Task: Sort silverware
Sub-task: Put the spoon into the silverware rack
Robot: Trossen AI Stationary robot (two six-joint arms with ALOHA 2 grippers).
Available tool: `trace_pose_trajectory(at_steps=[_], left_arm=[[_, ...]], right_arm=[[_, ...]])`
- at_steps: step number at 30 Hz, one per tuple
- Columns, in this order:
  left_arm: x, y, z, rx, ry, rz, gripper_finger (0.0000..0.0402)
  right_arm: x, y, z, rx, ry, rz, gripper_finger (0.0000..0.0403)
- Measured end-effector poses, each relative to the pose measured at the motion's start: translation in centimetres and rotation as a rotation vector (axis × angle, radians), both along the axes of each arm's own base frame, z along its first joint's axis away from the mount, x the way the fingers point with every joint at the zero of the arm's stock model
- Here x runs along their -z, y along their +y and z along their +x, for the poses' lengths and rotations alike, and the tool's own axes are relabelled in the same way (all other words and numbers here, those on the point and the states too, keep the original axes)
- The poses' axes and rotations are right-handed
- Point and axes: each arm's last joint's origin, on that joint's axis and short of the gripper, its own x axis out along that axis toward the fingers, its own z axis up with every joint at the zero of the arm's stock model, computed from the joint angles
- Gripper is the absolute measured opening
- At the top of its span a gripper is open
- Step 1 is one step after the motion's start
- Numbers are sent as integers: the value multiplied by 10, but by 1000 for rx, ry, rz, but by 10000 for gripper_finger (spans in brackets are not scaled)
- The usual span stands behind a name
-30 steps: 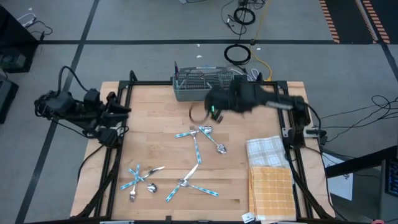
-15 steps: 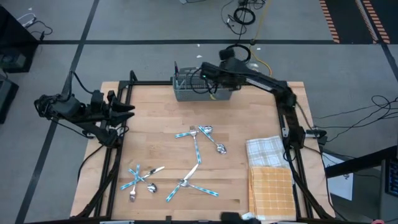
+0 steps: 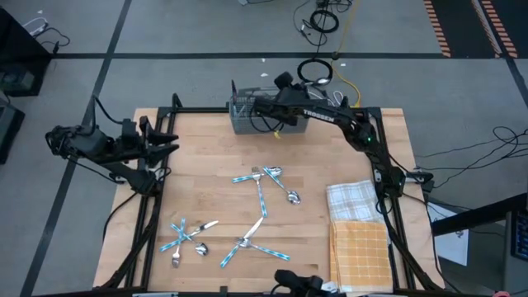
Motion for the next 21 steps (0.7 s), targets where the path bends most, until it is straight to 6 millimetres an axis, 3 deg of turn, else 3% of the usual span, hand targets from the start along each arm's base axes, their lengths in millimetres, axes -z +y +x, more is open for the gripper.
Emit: trace_pose_trajectory(at_steps=[6,12,17,21], left_arm=[[0,1,0,-44,-4,-7,152],[0,2,0,-70,-16,-46,152],[0,2,0,-87,-17,-45,152],[0,3,-1,-120,-17,-41,152]], right_arm=[[-3,-10,-7,25,6,-10,0],[-29,-8,-18,54,-108,-118,0],[-59,-10,-43,116,-269,-126,0],[-79,16,-76,126,-362,-102,0]])
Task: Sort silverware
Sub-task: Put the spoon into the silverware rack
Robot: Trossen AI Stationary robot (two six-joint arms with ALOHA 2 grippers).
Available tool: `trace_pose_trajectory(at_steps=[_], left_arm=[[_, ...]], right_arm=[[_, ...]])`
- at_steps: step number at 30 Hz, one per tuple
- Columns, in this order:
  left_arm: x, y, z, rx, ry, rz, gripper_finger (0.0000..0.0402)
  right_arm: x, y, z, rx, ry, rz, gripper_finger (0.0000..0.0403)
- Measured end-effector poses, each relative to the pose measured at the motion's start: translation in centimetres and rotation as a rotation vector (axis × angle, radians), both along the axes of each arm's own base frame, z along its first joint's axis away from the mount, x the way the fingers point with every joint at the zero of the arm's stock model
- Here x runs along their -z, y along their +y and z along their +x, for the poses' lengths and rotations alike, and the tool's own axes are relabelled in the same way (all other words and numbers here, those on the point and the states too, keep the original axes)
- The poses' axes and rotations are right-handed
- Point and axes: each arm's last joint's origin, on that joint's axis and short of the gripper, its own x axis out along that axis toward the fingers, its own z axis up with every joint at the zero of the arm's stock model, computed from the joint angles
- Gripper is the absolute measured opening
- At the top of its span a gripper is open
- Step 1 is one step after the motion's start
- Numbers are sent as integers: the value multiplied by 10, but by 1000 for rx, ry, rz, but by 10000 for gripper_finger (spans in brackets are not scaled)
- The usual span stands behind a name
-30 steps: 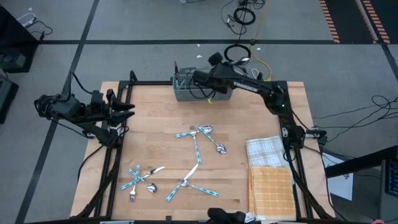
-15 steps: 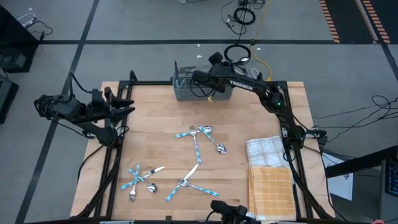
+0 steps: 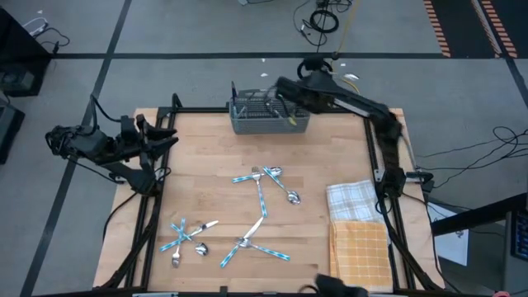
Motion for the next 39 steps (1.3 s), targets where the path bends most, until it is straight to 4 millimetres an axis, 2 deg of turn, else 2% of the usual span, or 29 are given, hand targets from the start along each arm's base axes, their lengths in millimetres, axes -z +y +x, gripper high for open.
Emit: trace_pose_trajectory(at_steps=[3,6,8,10,16,24,29,36,39], left_arm=[[0,1,0,-26,1,3,152],[0,1,-1,-52,1,6,152],[0,2,-1,-67,2,9,152],[1,2,-1,-81,11,15,152],[7,4,-2,-145,66,51,152],[22,2,5,-180,107,65,152],[23,2,5,-178,97,41,152],[23,0,6,-111,124,77,152],[24,-1,6,-77,123,69,152]], right_arm=[[21,16,-30,-5,121,67,0],[51,26,-58,-31,378,81,0],[71,29,-67,-60,562,32,0],[85,30,-69,-71,612,39,0],[94,26,-55,-84,545,-2,0],[90,26,-20,-220,431,32,0],[85,22,-5,-306,395,31,0],[77,11,5,-424,451,58,0],[76,9,5,-422,441,47,0]])
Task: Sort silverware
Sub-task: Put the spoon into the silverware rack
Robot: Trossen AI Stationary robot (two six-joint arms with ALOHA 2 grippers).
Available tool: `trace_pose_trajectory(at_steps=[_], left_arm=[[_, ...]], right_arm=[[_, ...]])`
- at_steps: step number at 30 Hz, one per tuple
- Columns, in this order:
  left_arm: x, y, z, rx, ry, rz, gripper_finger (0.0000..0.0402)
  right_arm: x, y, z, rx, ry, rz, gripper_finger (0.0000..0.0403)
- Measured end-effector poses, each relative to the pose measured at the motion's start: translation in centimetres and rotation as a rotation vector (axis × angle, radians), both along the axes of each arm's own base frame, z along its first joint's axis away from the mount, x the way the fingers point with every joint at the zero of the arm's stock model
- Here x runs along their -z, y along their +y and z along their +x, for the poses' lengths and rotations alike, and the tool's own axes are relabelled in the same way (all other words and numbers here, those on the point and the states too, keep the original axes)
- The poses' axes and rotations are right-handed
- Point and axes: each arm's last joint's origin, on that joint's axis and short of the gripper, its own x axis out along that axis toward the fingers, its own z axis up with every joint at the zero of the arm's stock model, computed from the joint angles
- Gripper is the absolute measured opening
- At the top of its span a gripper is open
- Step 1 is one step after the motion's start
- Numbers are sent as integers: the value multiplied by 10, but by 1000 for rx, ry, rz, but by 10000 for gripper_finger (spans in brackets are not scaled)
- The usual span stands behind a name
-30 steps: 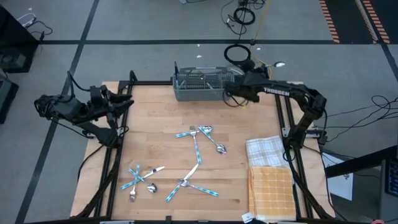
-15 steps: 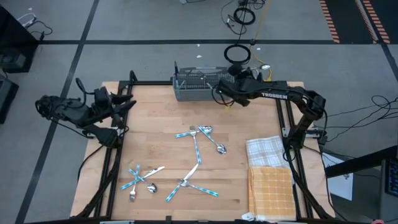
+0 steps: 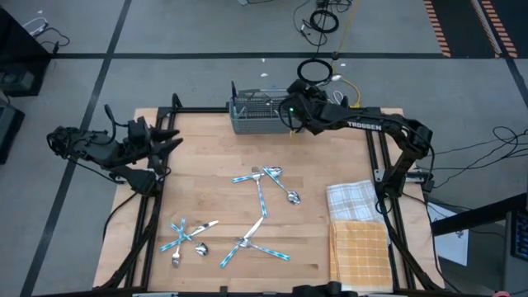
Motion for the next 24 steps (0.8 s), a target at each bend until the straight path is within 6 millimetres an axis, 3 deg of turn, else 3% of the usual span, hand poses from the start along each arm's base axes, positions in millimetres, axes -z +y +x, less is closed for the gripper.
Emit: trace_pose_trajectory(at_steps=[12,24], left_arm=[[4,-5,-2,214,12,-167,152],[4,-6,-3,240,9,-192,152]], right_arm=[[-6,-10,-24,10,110,89,0],[-4,-6,-16,-44,124,101,0]])
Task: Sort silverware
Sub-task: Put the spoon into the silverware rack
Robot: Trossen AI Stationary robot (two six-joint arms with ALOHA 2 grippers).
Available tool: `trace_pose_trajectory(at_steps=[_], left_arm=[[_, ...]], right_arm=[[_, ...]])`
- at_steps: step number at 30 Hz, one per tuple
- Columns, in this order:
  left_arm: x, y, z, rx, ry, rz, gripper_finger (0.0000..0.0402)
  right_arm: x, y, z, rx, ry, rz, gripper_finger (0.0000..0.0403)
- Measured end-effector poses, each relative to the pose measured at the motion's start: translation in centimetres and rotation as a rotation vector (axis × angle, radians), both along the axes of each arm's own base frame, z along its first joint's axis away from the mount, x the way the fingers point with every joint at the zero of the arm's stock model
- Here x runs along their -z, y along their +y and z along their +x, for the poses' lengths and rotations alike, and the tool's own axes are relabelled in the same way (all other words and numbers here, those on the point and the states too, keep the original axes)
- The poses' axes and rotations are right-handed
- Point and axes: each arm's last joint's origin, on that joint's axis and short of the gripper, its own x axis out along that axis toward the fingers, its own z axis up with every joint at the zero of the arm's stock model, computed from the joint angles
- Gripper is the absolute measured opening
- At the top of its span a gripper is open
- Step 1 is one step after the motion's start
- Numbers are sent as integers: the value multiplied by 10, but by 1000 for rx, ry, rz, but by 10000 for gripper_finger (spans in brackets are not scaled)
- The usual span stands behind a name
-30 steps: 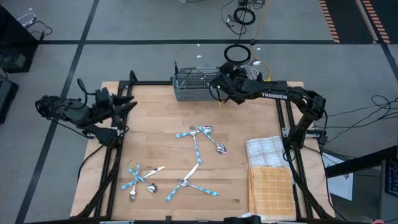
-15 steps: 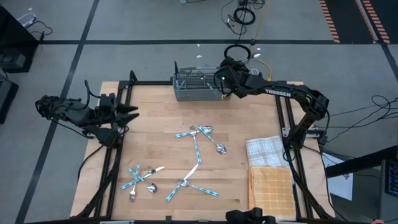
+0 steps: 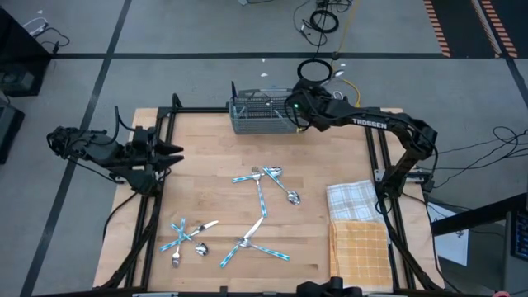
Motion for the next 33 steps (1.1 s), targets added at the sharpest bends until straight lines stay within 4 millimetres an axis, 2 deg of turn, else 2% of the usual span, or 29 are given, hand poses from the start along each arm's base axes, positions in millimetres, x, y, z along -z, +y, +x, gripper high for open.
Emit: trace_pose_trajectory(at_steps=[7,13,18,25,33], left_arm=[[-3,0,1,-3,-32,-16,152],[-2,0,1,11,-12,55,152],[-2,0,1,10,-11,53,152],[-1,-2,1,61,2,28,152],[4,-1,0,49,53,26,152]], right_arm=[[4,0,5,-6,8,-8,0],[1,4,11,-6,-42,-47,0],[9,4,17,22,-67,-101,0],[9,10,10,25,-124,-120,0],[21,24,-3,43,-228,-135,0]])
